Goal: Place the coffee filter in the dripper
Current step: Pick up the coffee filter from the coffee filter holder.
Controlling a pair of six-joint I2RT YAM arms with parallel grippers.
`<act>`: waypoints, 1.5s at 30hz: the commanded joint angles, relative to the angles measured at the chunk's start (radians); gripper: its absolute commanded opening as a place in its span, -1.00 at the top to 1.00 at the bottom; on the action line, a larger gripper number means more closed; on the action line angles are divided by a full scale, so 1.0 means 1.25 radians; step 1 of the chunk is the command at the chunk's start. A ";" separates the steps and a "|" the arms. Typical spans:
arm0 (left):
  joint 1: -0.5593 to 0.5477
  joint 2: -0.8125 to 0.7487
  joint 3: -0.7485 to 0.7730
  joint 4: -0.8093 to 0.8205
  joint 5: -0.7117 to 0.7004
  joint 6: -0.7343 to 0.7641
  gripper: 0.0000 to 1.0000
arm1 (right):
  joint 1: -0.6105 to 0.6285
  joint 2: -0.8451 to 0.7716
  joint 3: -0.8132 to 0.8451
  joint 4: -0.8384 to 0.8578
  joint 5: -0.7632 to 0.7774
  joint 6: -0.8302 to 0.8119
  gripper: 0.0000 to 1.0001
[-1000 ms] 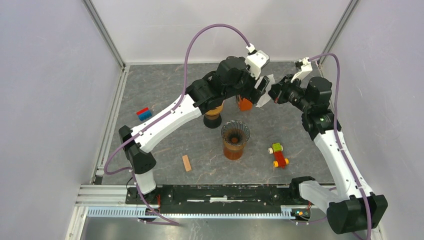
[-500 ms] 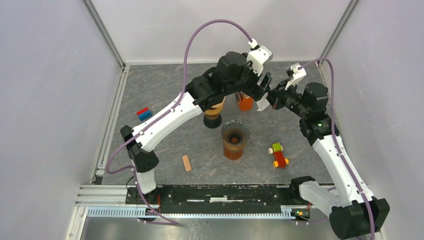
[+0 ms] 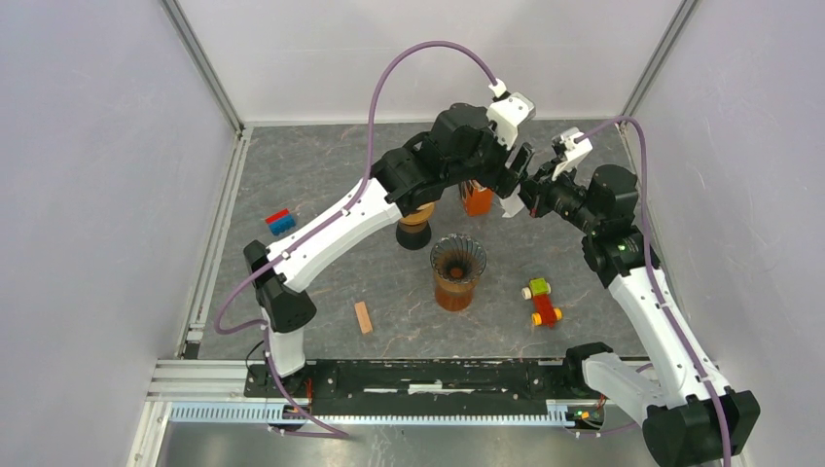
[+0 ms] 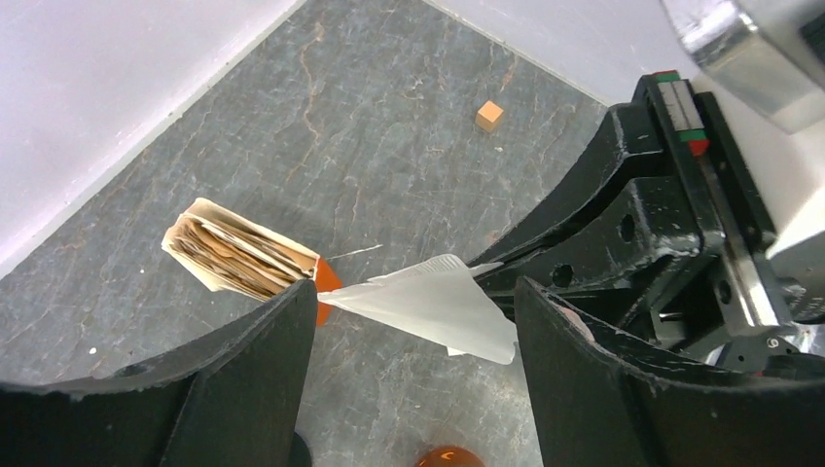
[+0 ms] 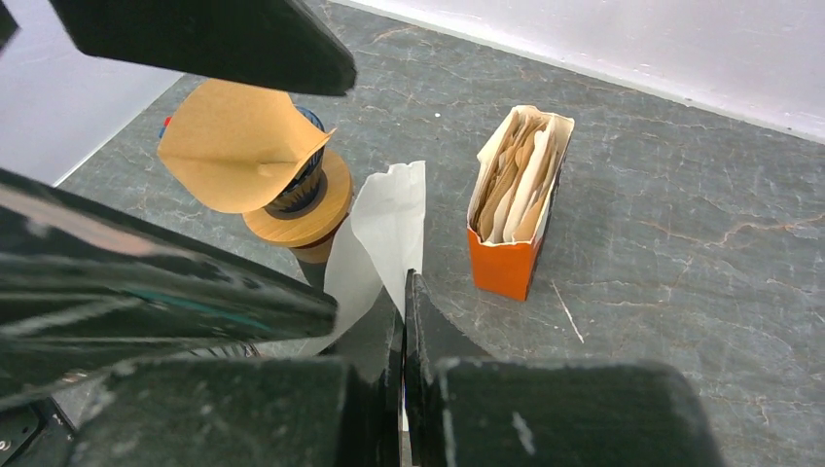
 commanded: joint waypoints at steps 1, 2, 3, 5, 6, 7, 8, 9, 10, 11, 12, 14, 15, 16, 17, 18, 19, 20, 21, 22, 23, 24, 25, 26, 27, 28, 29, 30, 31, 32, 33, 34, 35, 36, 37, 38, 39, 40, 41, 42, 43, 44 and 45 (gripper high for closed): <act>-0.008 0.022 0.033 0.005 -0.005 -0.027 -0.60 | 0.007 -0.014 0.004 0.028 0.006 -0.022 1.00; -0.009 0.024 0.033 0.005 -0.007 -0.025 -0.60 | 0.008 -0.013 0.005 0.028 0.008 -0.022 1.00; -0.009 0.027 0.035 0.004 -0.012 -0.022 -0.60 | 0.007 -0.014 0.005 0.027 0.008 -0.023 1.00; -0.011 0.030 0.035 0.002 -0.021 -0.016 -0.60 | 0.009 -0.015 0.006 0.025 0.010 -0.024 1.00; -0.011 0.033 0.035 0.002 -0.026 -0.014 -0.59 | 0.009 -0.015 0.006 0.022 0.013 -0.026 1.00; -0.012 0.033 0.035 0.001 -0.030 -0.011 -0.59 | 0.010 -0.017 0.007 0.020 0.016 -0.028 1.00; -0.012 0.034 0.035 0.000 -0.033 -0.010 -0.58 | 0.009 -0.018 0.007 0.017 0.021 -0.033 1.00; -0.013 0.036 0.034 0.000 -0.034 -0.007 -0.57 | 0.010 -0.018 0.006 0.016 0.024 -0.036 1.00; -0.014 0.036 0.035 0.000 -0.036 -0.003 -0.56 | 0.010 -0.018 0.006 0.015 0.026 -0.037 1.00; -0.016 0.037 0.036 0.000 -0.040 0.003 -0.55 | 0.010 -0.019 0.006 0.015 0.027 -0.038 1.00; -0.018 0.037 0.036 0.000 -0.046 0.012 -0.54 | 0.011 -0.019 0.006 0.016 0.027 -0.039 1.00; -0.021 0.039 0.036 0.002 -0.051 0.021 -0.54 | 0.013 -0.020 0.007 0.015 0.027 -0.044 1.00; -0.022 0.041 0.037 0.001 -0.057 0.021 -0.54 | 0.015 -0.019 0.009 0.011 0.037 -0.050 1.00; -0.023 0.041 0.039 0.001 -0.056 0.021 -0.54 | 0.018 -0.019 0.011 0.007 0.049 -0.057 1.00; -0.024 0.041 0.041 0.001 -0.053 0.021 -0.54 | 0.021 -0.018 0.012 0.000 0.061 -0.066 1.00; -0.026 0.040 0.044 0.000 -0.053 0.021 -0.55 | 0.025 -0.019 0.013 -0.005 0.071 -0.073 1.00; -0.028 0.040 0.046 0.000 -0.051 0.022 -0.56 | 0.027 -0.018 0.013 -0.007 0.079 -0.078 1.00; -0.029 0.040 0.051 -0.001 -0.051 0.021 -0.56 | 0.030 -0.018 0.013 -0.008 0.080 -0.081 1.00; -0.031 0.040 0.054 -0.001 -0.051 0.021 -0.56 | 0.031 -0.019 0.011 -0.008 0.083 -0.083 1.00; -0.032 0.042 0.058 -0.001 -0.055 0.021 -0.56 | 0.033 -0.019 0.012 -0.008 0.083 -0.083 1.00; -0.034 0.044 0.059 -0.002 -0.060 0.021 -0.56 | 0.034 -0.019 0.013 -0.008 0.085 -0.085 1.00; -0.034 0.045 0.059 -0.002 -0.063 0.041 -0.55 | 0.035 -0.019 0.014 -0.009 0.087 -0.088 1.00; -0.036 0.047 0.058 -0.003 -0.071 0.049 -0.54 | 0.037 -0.021 0.014 -0.011 0.088 -0.091 1.00; -0.036 0.047 0.056 -0.003 -0.076 0.053 -0.53 | 0.038 -0.022 0.014 -0.012 0.088 -0.092 1.00; -0.035 0.049 0.053 -0.004 -0.080 0.056 -0.51 | 0.039 -0.024 0.014 -0.012 0.089 -0.093 1.00; -0.036 0.049 0.049 -0.004 -0.082 0.060 -0.50 | 0.039 -0.026 0.014 -0.012 0.089 -0.094 1.00; -0.036 0.049 0.046 -0.004 -0.087 0.062 -0.48 | 0.040 -0.026 0.015 -0.013 0.089 -0.094 1.00; -0.037 0.048 0.041 -0.004 -0.088 0.063 -0.47 | 0.039 -0.027 0.015 -0.014 0.090 -0.094 1.00; -0.036 0.047 0.037 -0.004 -0.086 0.064 -0.46 | 0.039 -0.026 0.017 -0.014 0.091 -0.094 1.00; -0.037 0.046 0.034 -0.004 -0.085 0.063 -0.45 | 0.038 -0.028 0.018 -0.015 0.092 -0.094 1.00; -0.037 0.046 0.029 -0.004 -0.084 0.063 -0.42 | 0.039 -0.028 0.019 -0.015 0.093 -0.094 1.00; -0.037 0.044 0.028 -0.005 -0.085 0.063 -0.41 | 0.039 -0.027 0.021 -0.017 0.095 -0.094 1.00; -0.038 0.042 0.025 -0.007 -0.085 0.063 -0.40 | 0.039 -0.027 0.023 -0.018 0.099 -0.094 1.00; -0.037 0.038 0.020 -0.007 -0.084 0.063 -0.40 | 0.039 -0.027 0.024 -0.020 0.108 -0.096 1.00; -0.037 0.031 0.013 -0.007 -0.084 0.062 -0.40 | 0.039 -0.027 0.024 -0.022 0.116 -0.099 1.00; -0.038 0.025 0.007 -0.006 -0.085 0.062 -0.41 | 0.039 -0.026 0.024 -0.025 0.121 -0.100 1.00; -0.037 0.018 0.000 -0.004 -0.081 0.061 -0.42 | 0.039 -0.027 0.023 -0.025 0.124 -0.101 1.00; -0.038 0.011 -0.006 -0.001 -0.076 0.061 -0.44 | 0.039 -0.026 0.022 -0.024 0.124 -0.100 1.00; -0.038 0.008 -0.009 0.001 -0.072 0.060 -0.45 | 0.039 -0.025 0.021 -0.023 0.123 -0.099 1.00; -0.038 0.005 -0.011 0.001 -0.071 0.058 -0.47 | 0.038 -0.024 0.021 -0.021 0.123 -0.098 1.00; -0.037 0.002 -0.014 0.000 -0.069 0.058 -0.48 | 0.039 -0.024 0.021 -0.021 0.124 -0.098 1.00; -0.038 0.000 -0.016 0.001 -0.065 0.057 -0.48 | 0.039 -0.023 0.022 -0.021 0.126 -0.099 1.00; -0.038 -0.003 -0.021 0.001 -0.064 0.054 -0.49 | 0.039 -0.023 0.022 -0.022 0.129 -0.099 1.00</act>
